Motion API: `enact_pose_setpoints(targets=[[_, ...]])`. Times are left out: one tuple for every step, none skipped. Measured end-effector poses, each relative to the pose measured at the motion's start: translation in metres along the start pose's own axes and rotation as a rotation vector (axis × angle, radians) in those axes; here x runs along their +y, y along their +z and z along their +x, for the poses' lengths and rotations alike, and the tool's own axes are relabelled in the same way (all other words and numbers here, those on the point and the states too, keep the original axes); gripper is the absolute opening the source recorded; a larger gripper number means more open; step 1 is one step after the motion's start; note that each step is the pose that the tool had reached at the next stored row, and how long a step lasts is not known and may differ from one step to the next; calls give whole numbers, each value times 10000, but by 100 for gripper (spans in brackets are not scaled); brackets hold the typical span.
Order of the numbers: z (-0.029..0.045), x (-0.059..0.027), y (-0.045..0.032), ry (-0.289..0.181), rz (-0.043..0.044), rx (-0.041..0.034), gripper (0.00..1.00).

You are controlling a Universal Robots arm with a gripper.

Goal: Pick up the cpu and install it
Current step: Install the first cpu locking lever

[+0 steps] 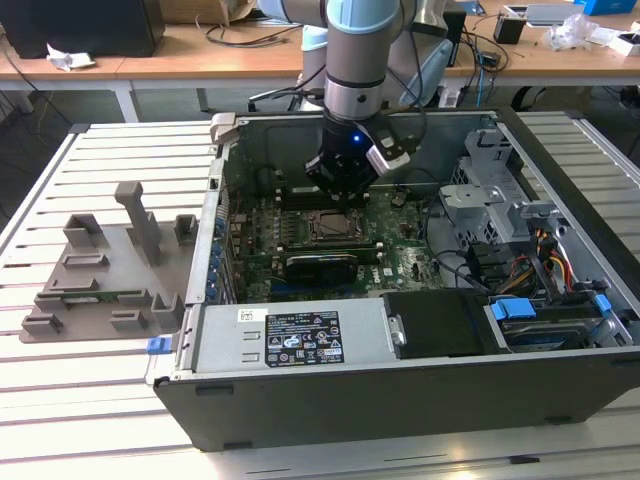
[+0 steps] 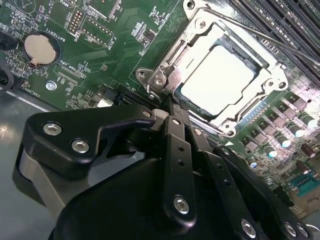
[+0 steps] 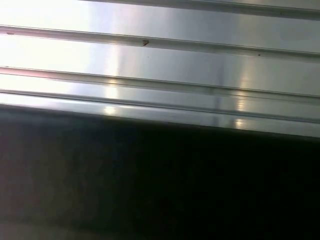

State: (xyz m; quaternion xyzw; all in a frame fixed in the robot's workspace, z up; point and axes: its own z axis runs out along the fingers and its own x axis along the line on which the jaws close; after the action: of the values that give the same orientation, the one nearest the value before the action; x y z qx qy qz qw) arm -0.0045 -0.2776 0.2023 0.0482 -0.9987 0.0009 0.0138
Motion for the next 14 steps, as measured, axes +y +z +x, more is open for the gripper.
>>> enact_pose_setpoints(targets=[[-3,1,1,0,4,2,11],[-13,9,4,1,7,1,11],[-19,14,7,0,1,-3,11],[-26,17,9,-1,-6,-4,11],[-28,17,9,-1,-13,-5,11],[-31,17,9,-2,-28,-7,11],[-33,17,9,-2,-41,-9,11],[-33,18,7,-2,-45,-11,11],[-34,19,-12,-2,-56,-24,11],[-31,17,-71,-3,-19,-8,11],[-29,10,-106,-1,14,-11,11],[-25,-21,-113,0,41,-11,11],[-19,-78,-114,0,62,-10,11],[-14,-127,-114,2,71,-9,11]])
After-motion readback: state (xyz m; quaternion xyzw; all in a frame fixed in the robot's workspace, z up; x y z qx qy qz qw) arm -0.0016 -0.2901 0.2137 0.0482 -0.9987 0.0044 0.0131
